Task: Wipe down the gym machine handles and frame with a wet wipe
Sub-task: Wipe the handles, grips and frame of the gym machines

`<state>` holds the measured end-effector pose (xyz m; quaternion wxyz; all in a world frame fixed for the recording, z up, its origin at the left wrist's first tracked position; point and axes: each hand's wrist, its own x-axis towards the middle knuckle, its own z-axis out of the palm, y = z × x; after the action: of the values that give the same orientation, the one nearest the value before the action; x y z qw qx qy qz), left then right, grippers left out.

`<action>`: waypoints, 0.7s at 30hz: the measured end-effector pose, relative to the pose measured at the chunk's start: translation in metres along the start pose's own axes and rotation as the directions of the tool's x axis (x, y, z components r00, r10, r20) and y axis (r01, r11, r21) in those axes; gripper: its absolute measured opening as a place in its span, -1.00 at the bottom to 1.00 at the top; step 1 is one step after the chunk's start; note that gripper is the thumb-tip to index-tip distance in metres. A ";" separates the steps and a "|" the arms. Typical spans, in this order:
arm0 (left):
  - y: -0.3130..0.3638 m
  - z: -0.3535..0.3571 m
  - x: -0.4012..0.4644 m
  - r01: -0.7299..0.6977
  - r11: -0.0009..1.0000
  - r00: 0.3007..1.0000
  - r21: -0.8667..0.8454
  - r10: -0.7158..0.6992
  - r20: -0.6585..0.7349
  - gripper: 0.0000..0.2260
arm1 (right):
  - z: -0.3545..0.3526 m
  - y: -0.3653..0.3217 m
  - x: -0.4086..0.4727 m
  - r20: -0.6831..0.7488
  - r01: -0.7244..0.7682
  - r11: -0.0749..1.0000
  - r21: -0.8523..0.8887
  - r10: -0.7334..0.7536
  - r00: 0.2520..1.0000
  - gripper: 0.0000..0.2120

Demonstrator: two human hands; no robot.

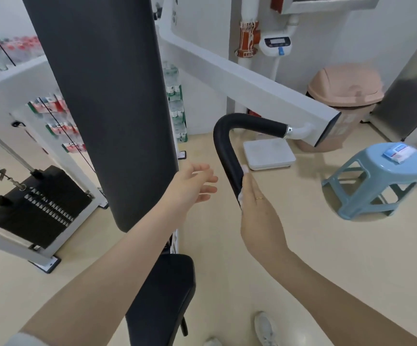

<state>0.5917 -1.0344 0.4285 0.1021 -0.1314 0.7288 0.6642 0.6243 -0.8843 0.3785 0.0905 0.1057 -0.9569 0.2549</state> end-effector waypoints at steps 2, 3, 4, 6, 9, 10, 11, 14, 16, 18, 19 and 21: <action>-0.008 -0.005 -0.012 0.009 1.000 1.000 -0.003 -0.009 -0.002 -0.82 | 0.002 0.001 -0.011 -0.071 0.066 0.988 -0.139 -0.076 0.995 -0.43; -0.011 -0.008 -0.019 0.010 1.000 1.000 -0.009 -0.011 -0.008 -0.81 | -0.002 0.000 -0.012 -0.087 0.077 0.984 -0.162 -0.092 0.992 -0.46; -0.014 -0.011 -0.026 0.010 1.000 1.000 -0.013 -0.010 -0.015 -0.81 | -0.011 -0.003 -0.011 -0.081 0.078 0.987 -0.141 -0.090 0.993 -0.51; -0.016 -0.019 -0.039 -0.005 1.000 0.999 -0.014 0.005 -0.037 -0.80 | -0.030 -0.013 -0.011 -0.038 0.077 0.997 -0.001 -0.077 0.996 -0.61; -0.016 -0.034 -0.063 -0.097 0.995 0.994 0.027 0.099 -0.054 -0.76 | -0.046 -0.045 -0.022 0.028 0.033 0.940 0.340 -0.045 0.999 -0.68; -0.017 -0.040 -0.073 -0.152 0.986 0.987 0.063 0.155 -0.046 -0.74 | -0.047 -0.057 -0.029 0.059 0.005 0.908 0.418 -0.032 0.998 -0.69; -0.021 -0.046 -0.084 -0.211 0.972 0.976 0.107 0.215 -0.027 -0.73 | -0.045 -0.068 -0.038 0.103 -0.018 0.872 0.490 -0.037 0.994 -0.70; -0.037 -0.066 -0.125 -0.288 0.942 0.958 0.173 0.285 0.041 -0.72 | -0.035 -0.102 -0.068 0.221 -0.101 0.742 0.663 -0.065 0.973 -0.81; -0.053 -0.081 -0.156 -0.255 0.958 0.967 0.134 0.252 0.042 -0.76 | -0.027 -0.122 -0.090 0.255 -0.159 0.660 0.734 -0.051 0.966 -0.85; -0.069 -0.097 -0.189 -0.227 0.965 0.973 0.130 0.229 -0.001 -0.85 | -0.022 -0.144 -0.111 0.308 -0.213 0.598 0.772 -0.060 0.949 -0.78; -0.075 -0.106 -0.203 -0.210 0.969 0.976 0.132 0.215 -0.028 -0.88 | -0.021 -0.157 -0.122 0.342 -0.239 0.589 0.772 -0.068 0.937 -0.76; -0.087 -0.125 -0.229 -0.152 0.982 0.984 0.111 0.161 -0.082 -0.90 | -0.015 -0.182 -0.142 0.396 -0.281 0.596 0.752 -0.069 0.915 -0.72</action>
<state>0.8393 -1.1536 0.4330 0.0232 -0.0981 0.7745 0.6245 0.8075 -1.0088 0.4443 -0.1716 0.1245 -0.7447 0.6328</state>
